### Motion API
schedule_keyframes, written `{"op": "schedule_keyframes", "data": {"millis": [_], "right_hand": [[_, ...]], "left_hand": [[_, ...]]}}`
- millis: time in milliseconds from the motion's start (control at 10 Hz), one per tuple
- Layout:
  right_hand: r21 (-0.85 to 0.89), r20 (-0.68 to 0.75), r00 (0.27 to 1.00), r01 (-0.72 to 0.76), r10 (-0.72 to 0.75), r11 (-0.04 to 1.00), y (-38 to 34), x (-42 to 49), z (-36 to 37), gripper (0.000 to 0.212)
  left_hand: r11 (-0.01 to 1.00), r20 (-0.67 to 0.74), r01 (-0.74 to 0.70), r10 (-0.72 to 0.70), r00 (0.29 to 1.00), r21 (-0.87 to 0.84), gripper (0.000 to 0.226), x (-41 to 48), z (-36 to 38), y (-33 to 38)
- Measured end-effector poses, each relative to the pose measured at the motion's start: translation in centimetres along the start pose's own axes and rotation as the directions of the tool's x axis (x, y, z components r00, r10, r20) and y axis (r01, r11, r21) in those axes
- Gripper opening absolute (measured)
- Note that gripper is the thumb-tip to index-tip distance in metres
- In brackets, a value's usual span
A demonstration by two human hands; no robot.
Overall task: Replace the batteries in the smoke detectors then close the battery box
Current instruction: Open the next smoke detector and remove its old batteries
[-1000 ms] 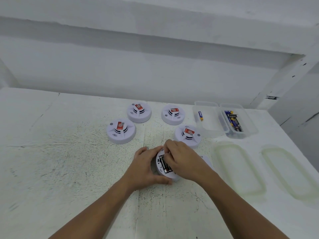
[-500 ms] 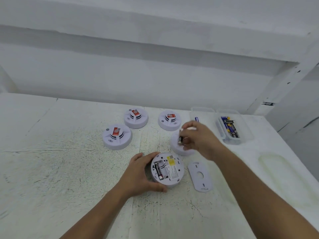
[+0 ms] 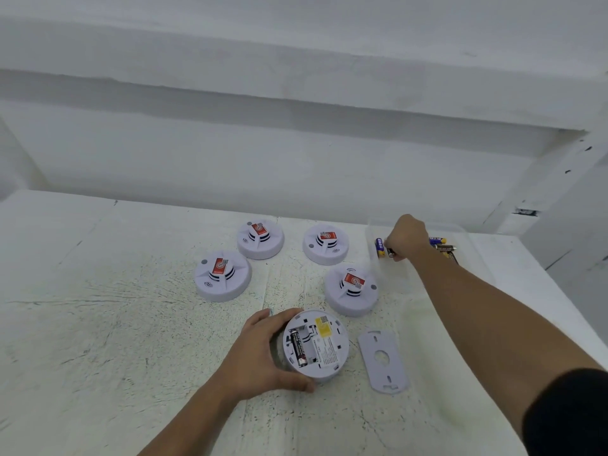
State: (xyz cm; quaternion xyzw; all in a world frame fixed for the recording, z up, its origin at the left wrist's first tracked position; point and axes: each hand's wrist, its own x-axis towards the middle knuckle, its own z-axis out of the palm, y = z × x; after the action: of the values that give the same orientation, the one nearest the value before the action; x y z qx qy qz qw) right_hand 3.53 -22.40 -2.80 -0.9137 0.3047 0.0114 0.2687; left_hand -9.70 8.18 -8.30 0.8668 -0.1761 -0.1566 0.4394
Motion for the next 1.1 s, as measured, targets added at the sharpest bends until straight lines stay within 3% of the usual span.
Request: {"op": "schedule_keyframes", "data": {"millis": [100,300,500,700,800,900,1000,1100], "right_hand": [[-0.032,-0.01,0.998,0.057,-0.057,0.998,-0.2,0.1,0.3,0.04],[0.085,0.005,1.0,0.018,-0.019,0.996,-0.2,1.1,0.7,0.031],[0.093,0.011,1.0,0.01,-0.011,0.996,-0.2,1.0,0.1,0.03],[0.155,-0.007,1.0,0.025,-0.024,0.988,0.0,0.1,-1.2,0.008],[0.228,-0.063,0.998,0.037,-0.023,0.973,0.8,-0.8,-2.1,0.016],[0.294,-0.178,0.975,0.18,-0.131,0.939,1.1,-3.6,-2.8,0.015],[0.297,-0.195,0.94,0.328,-0.279,0.897,0.9,-7.9,-2.7,0.011],[0.329,-0.054,0.922,0.378,-0.382,0.865,1.4,-12.0,-1.1,0.008]], "left_hand": [[1.0,0.003,0.001,-0.001,1.0,0.001,0.097,0.0,0.0,0.2],[1.0,-0.006,0.001,-0.001,1.0,0.003,0.1,0.1,-0.1,0.2],[1.0,0.006,0.004,-0.004,1.0,-0.008,0.099,0.1,-0.1,0.1],[1.0,0.012,-0.013,0.013,1.0,0.002,0.099,0.1,-0.2,0.1],[1.0,0.013,-0.013,0.012,1.0,0.016,0.101,0.1,-0.2,0.1],[1.0,0.026,-0.018,0.017,1.0,0.015,0.1,0.0,-0.2,0.1],[1.0,0.037,-0.022,0.022,0.999,0.02,0.101,0.1,-0.3,0.0],[0.999,0.033,-0.042,0.042,0.999,0.021,0.106,0.2,-0.2,-0.2]]}}
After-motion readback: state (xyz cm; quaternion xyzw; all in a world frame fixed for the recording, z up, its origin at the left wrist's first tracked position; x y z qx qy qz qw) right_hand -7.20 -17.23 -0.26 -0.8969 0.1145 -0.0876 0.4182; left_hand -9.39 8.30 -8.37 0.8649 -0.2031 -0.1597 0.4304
